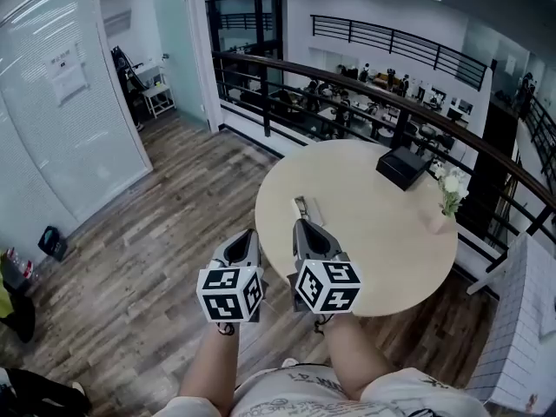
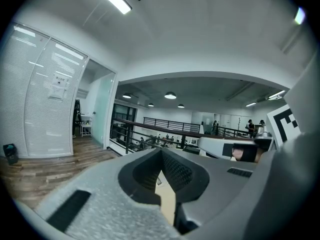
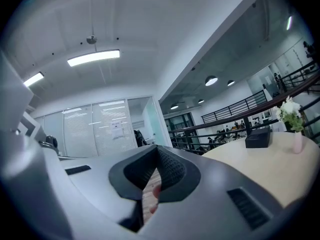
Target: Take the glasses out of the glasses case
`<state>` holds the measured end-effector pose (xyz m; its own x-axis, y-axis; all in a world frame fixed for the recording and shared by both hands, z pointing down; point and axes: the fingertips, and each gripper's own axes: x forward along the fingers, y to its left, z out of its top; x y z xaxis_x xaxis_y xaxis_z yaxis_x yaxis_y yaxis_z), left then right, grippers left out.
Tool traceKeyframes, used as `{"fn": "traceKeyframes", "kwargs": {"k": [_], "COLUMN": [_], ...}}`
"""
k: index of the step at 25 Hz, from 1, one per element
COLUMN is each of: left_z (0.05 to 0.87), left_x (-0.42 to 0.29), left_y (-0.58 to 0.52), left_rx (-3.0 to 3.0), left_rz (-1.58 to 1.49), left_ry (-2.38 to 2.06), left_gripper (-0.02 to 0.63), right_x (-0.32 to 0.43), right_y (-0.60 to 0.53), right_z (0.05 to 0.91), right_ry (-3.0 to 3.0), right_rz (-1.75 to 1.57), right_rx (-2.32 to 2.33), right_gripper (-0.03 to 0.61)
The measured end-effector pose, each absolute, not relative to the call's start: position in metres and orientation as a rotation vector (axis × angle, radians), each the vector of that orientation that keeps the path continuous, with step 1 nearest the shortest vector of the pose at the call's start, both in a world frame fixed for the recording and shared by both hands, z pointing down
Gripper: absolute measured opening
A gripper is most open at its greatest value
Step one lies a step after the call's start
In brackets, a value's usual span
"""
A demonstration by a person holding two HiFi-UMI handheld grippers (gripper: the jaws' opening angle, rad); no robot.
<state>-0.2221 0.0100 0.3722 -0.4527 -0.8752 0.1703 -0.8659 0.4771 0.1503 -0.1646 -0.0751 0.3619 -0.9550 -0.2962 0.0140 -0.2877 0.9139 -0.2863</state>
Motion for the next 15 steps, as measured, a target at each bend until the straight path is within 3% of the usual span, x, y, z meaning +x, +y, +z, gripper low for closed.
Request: {"fn": "traceKeyframes", "kwargs": {"k": [15], "left_z": [0.398], "left_x": [-0.234], "left_y": [-0.070], "left_rx": [1.602], "left_rz": [-0.027], "left_ry": [-2.351], "left_gripper": [0.012], "right_x": [-0.154], "right_y": [-0.149], "right_z": [0.387], "right_ry": [3.039], "right_rz": [-0.494], "right_rx": [-0.677], "right_gripper": [0.009]}}
